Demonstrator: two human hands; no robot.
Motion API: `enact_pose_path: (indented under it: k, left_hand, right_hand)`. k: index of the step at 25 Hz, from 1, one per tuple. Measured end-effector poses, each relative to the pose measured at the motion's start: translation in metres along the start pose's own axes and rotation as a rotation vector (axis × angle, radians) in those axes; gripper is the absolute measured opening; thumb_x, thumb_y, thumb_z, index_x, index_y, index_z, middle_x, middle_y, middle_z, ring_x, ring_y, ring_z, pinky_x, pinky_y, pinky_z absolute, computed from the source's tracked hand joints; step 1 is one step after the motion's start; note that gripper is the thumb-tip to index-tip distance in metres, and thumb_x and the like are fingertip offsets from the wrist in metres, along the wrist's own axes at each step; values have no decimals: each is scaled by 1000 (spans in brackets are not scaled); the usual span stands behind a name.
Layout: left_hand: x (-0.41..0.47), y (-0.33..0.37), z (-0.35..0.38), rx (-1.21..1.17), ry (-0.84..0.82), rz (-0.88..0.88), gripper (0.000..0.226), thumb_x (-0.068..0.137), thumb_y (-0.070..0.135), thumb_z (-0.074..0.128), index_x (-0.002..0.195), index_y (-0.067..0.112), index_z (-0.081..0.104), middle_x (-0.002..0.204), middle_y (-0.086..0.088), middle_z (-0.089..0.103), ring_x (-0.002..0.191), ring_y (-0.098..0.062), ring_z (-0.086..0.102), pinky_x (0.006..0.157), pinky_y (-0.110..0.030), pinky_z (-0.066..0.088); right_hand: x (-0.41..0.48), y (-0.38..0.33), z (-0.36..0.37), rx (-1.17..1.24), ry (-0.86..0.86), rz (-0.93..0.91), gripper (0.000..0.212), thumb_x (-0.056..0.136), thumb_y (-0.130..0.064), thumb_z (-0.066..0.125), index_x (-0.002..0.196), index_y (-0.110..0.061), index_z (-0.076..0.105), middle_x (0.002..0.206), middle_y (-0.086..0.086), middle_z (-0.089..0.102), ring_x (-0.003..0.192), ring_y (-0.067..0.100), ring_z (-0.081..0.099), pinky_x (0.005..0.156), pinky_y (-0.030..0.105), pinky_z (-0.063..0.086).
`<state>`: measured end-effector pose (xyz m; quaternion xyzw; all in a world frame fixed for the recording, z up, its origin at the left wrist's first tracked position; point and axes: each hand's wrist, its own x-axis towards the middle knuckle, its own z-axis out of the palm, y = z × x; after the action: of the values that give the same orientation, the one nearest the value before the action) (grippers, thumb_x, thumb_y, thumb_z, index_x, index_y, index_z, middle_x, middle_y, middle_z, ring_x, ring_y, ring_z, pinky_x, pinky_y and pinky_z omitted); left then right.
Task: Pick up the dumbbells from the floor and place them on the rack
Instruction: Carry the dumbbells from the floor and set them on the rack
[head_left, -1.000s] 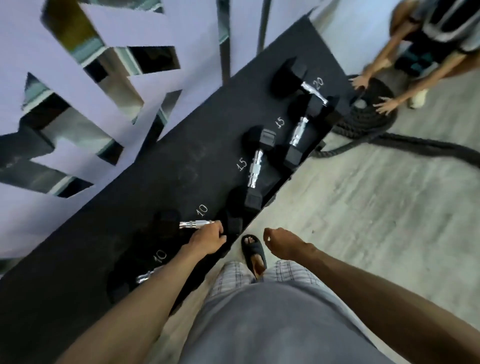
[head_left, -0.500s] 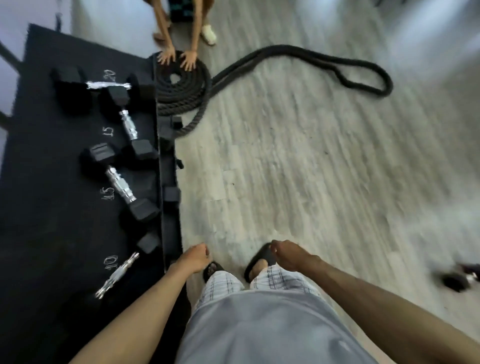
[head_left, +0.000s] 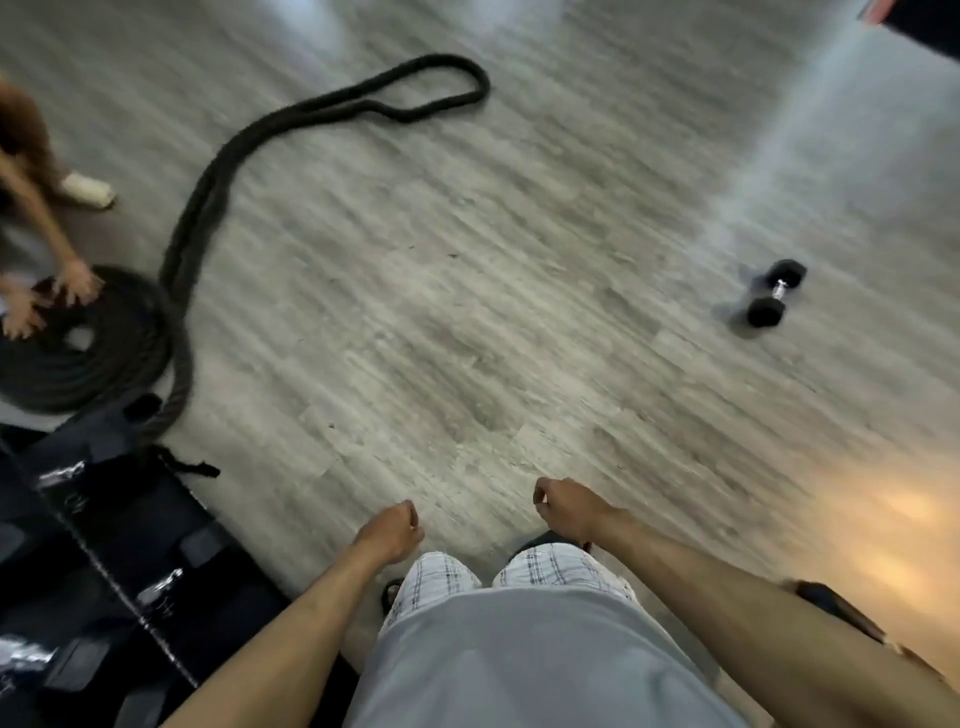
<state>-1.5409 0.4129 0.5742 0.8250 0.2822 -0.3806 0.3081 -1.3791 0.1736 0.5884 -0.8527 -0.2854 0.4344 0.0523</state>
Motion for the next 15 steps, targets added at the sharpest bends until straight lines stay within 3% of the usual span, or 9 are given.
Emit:
enact_pose_path:
  k: [4, 8, 12, 15]
  left_hand:
    - [30, 100, 0, 141, -48, 41, 29, 96, 29, 54, 118, 11, 57, 117, -11, 67, 106, -25, 63, 84, -30, 47]
    - [64, 195, -3, 197, -72, 109, 22, 95, 26, 54, 111, 11, 57, 112, -13, 68, 93, -25, 62, 75, -26, 42]
    - [102, 298, -12, 243, -84, 186, 22, 95, 26, 56, 110, 10, 59, 109, -15, 68, 81, -24, 58, 77, -31, 48]
    - [128, 363, -18, 281, -107, 235, 16, 94, 26, 58, 102, 13, 58, 103, -17, 70, 79, -28, 61, 70, -31, 47]
  right_hand:
    - [-18, 97, -19, 139, 23, 107, 23, 94, -20, 42, 110, -13, 58, 107, 12, 67, 96, 30, 62, 81, 37, 49]
    - [-29, 177, -47, 249, 73, 178, 25, 94, -18, 43, 112, -10, 59, 111, 14, 67, 103, 32, 61, 83, 37, 48]
    - [-39, 247, -71, 388, 153, 255, 23, 94, -15, 44, 110, -11, 60, 110, 11, 68, 101, 29, 61, 83, 36, 47]
    - [-42, 289, -83, 480, 160, 312, 22, 93, -14, 44, 108, -10, 60, 106, 12, 68, 96, 29, 62, 78, 36, 47]
